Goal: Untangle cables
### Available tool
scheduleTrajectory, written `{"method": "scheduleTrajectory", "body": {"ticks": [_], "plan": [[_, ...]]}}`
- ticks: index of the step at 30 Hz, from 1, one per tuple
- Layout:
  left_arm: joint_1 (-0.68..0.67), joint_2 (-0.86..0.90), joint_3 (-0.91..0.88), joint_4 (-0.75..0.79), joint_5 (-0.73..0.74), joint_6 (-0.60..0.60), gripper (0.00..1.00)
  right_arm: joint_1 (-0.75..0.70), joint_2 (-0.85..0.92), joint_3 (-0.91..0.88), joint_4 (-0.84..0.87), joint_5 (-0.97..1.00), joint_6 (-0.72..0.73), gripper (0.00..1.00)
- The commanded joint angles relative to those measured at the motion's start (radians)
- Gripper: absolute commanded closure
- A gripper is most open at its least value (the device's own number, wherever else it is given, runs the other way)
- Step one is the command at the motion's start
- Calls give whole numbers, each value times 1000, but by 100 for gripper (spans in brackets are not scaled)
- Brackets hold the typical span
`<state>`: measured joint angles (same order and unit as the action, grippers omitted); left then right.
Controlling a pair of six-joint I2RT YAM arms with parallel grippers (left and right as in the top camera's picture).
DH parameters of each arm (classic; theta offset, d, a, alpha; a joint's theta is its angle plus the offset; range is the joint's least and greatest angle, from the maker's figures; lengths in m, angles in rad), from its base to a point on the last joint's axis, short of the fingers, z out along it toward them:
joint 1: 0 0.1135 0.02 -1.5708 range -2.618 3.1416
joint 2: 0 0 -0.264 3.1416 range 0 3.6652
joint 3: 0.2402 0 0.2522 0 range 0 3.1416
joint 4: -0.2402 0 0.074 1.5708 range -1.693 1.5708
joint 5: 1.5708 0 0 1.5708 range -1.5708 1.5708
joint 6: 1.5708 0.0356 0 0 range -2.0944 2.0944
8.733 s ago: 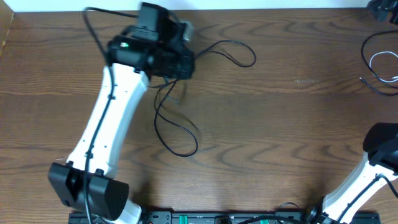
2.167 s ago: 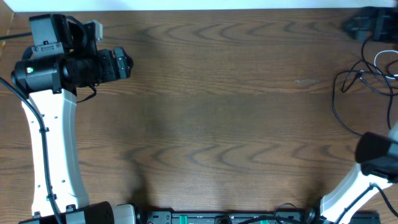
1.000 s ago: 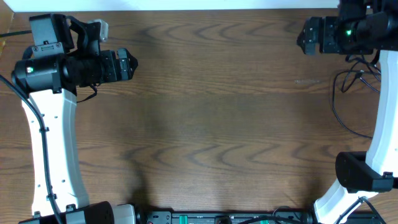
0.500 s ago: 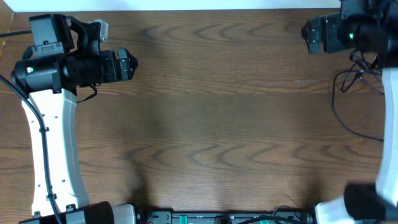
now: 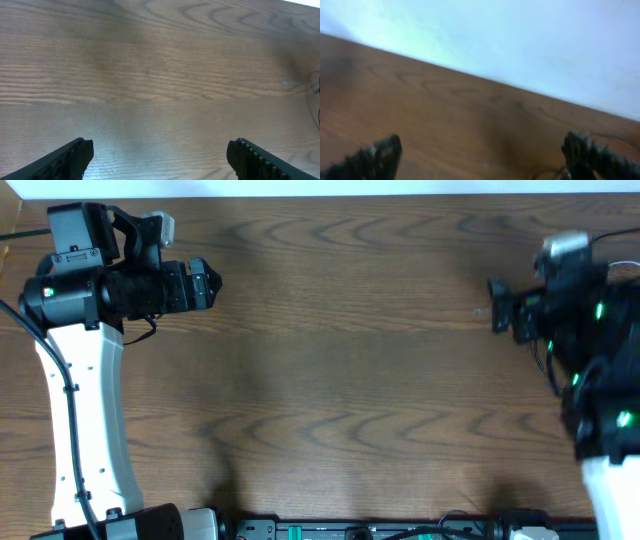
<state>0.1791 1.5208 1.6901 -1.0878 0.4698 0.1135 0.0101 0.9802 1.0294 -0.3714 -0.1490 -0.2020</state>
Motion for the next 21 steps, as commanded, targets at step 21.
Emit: {"method": "scheduleTrajectory", "body": {"ticks": [21], "plan": [[-2, 8, -7, 1, 13, 21, 9, -30, -902, -993, 439, 4, -16, 1]]}}
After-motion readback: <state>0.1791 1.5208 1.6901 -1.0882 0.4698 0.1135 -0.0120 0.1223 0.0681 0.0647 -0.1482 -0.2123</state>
